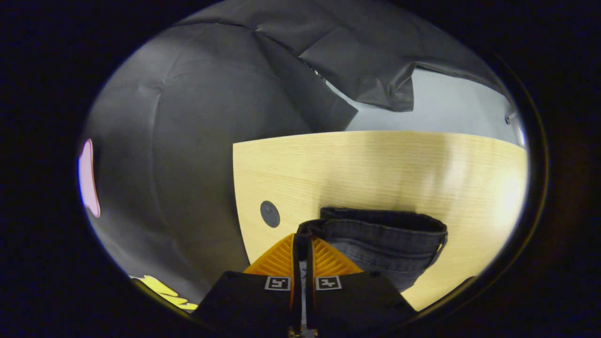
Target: Grasp the waist and the cuffs of the jeans and fold them to make the two legs overlap; first hold the waist and fold one-third of the jeans toward the cuffs, then hold the cuffs and fold the remaining one-third in the same direction to finish folding.
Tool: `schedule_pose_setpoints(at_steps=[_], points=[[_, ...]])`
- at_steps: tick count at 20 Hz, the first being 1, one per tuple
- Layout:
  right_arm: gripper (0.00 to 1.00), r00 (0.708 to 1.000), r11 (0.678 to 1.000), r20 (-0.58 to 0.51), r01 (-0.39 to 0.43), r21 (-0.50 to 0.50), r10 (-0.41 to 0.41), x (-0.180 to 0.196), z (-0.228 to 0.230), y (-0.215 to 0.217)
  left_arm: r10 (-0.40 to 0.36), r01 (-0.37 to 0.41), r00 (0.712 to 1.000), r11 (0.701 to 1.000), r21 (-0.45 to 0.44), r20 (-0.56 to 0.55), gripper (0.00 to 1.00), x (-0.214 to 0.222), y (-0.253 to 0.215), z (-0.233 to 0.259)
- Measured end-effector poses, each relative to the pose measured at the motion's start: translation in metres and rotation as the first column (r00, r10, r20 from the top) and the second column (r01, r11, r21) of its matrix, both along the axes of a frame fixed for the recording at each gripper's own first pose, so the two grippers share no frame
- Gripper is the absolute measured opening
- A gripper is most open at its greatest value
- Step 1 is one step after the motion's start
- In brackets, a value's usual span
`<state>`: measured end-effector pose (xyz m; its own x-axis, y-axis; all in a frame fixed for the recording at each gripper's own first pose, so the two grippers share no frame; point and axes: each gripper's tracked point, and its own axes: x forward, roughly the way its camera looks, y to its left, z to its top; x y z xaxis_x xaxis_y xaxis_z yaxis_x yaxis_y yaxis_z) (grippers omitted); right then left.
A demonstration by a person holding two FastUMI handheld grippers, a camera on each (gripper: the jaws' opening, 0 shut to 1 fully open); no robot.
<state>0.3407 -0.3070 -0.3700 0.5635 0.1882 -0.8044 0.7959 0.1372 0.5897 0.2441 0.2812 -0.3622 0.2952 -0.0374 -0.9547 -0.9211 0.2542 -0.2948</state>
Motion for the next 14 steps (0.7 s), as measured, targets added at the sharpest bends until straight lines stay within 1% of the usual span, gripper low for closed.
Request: schedule_pose_setpoints(at_steps=[1, 2, 3, 4, 5, 6, 7, 8, 9, 10, 11, 12, 13, 14], points=[[0.09, 1.000, 1.000, 0.011, -0.012, -0.008, 0.012, 0.002, -0.001, 0.002, -0.042, 0.042, 0.998, 0.999, 0.005, -0.048, 0.13, -0.005, -0.003, -0.004], [0.14, 0.999, 0.999, 0.023, -0.030, -0.022, 0.031, 0.004, 0.001, 0.003, -0.086, 0.088, 0.992, 0.996, 0.020, -0.089, 0.20, -0.009, -0.004, -0.004], [0.12, 0.998, 0.997, 0.031, -0.051, -0.051, 0.052, 0.003, 0.002, 0.003, -0.142, 0.148, 0.980, 0.988, 0.036, -0.139, 0.22, -0.013, -0.004, -0.001], [0.30, 0.996, 0.994, 0.039, -0.080, -0.077, 0.083, 0.004, 0.005, 0.003, -0.190, 0.205, 0.963, 0.977, 0.060, -0.193, 0.32, -0.021, -0.001, 0.007], [0.34, 0.993, 0.986, 0.016, -0.118, -0.118, 0.121, -0.003, 0.005, 0.005, -0.229, 0.253, 0.948, 0.964, 0.087, -0.221, 0.37, -0.023, 0.001, 0.012], [0.43, 0.987, 0.975, 0.006, -0.157, -0.158, 0.160, -0.006, 0.007, 0.007, -0.266, 0.293, 0.938, 0.951, 0.098, -0.223, 0.32, -0.018, -0.001, 0.017], [0.51, 0.981, 0.961, -0.001, -0.188, -0.202, 0.192, -0.010, 0.011, 0.010, -0.296, 0.327, 0.926, 0.939, 0.108, -0.234, 0.49, -0.018, -0.002, 0.026], [0.59, 0.975, 0.943, -0.005, -0.215, -0.254, 0.220, -0.010, 0.016, 0.009, -0.314, 0.350, 0.919, 0.928, 0.126, -0.239, 0.55, -0.017, -0.003, 0.035], [0.78, 0.968, 0.919, -0.012, -0.242, -0.311, 0.250, -0.010, 0.021, 0.008, -0.334, 0.371, 0.915, 0.917, 0.146, -0.226, 0.57, -0.014, -0.005, 0.047], [0.81, 0.959, 0.888, -0.019, -0.270, -0.371, 0.284, -0.012, 0.029, 0.005, -0.350, 0.390, 0.910, 0.904, 0.175, -0.223, 0.59, -0.013, -0.004, 0.059], [0.73, 0.945, 0.851, -0.026, -0.305, -0.427, 0.325, -0.014, 0.039, 0.005, -0.373, 0.420, 0.899, 0.883, 0.210, -0.229, 0.74, -0.013, -0.003, 0.075], [0.73, 0.928, 0.805, -0.034, -0.340, -0.485, 0.371, -0.018, 0.052, 0.006, -0.408, 0.457, 0.885, 0.856, 0.243, -0.226, 0.75, -0.012, -0.004, 0.093], [0.73, 0.901, 0.743, -0.042, -0.381, -0.551, 0.431, -0.021, 0.066, 0.008, -0.443, 0.486, 0.873, 0.826, 0.287, -0.204, 0.78, -0.009, -0.006, 0.114], [0.73, 0.870, 0.669, -0.052, -0.414, -0.617, 0.490, -0.025, 0.079, 0.012, -0.485, 0.511, 0.859, 0.791, 0.335, -0.164, 0.82, -0.003, -0.012, 0.141]])
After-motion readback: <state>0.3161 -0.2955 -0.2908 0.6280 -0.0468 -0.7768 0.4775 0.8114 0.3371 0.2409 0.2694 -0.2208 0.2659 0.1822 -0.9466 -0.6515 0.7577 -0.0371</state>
